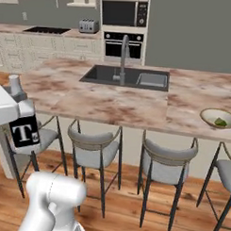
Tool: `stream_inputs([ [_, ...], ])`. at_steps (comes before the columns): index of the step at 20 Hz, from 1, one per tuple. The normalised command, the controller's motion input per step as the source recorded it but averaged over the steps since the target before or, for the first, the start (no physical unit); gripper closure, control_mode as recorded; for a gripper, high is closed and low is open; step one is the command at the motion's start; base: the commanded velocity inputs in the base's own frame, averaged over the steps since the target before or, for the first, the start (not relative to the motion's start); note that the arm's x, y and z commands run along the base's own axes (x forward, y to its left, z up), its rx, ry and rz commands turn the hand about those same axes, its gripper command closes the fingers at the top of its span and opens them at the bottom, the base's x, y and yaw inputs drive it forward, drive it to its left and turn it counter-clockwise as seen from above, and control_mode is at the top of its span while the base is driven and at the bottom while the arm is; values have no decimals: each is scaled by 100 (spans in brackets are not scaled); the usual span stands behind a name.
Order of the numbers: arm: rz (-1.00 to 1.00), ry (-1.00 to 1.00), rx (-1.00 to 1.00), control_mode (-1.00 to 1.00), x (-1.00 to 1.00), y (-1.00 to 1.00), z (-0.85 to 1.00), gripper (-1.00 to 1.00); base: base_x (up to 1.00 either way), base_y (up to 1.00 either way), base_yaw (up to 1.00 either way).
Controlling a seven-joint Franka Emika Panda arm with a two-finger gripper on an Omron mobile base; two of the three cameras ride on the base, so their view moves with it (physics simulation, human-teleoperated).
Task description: There is a bowl on the dining counter. Grab a lemon wedge from the fridge and place it in the bowl. Then get the liquor bottle and glass cup from the cabinet and place them next to the bowl.
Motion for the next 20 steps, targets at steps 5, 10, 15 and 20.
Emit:
stream_inputs([
  [5,0,0,0,100,0,0,0,100,28,-100,23],
  [10,0,0,0,100,0,0,0,100,56,-98,21],
  [15,0,0,0,100,0,0,0,100,49,-100,17],
  [20,0,0,0,100,0,0,0,100,29,-78,1],
])
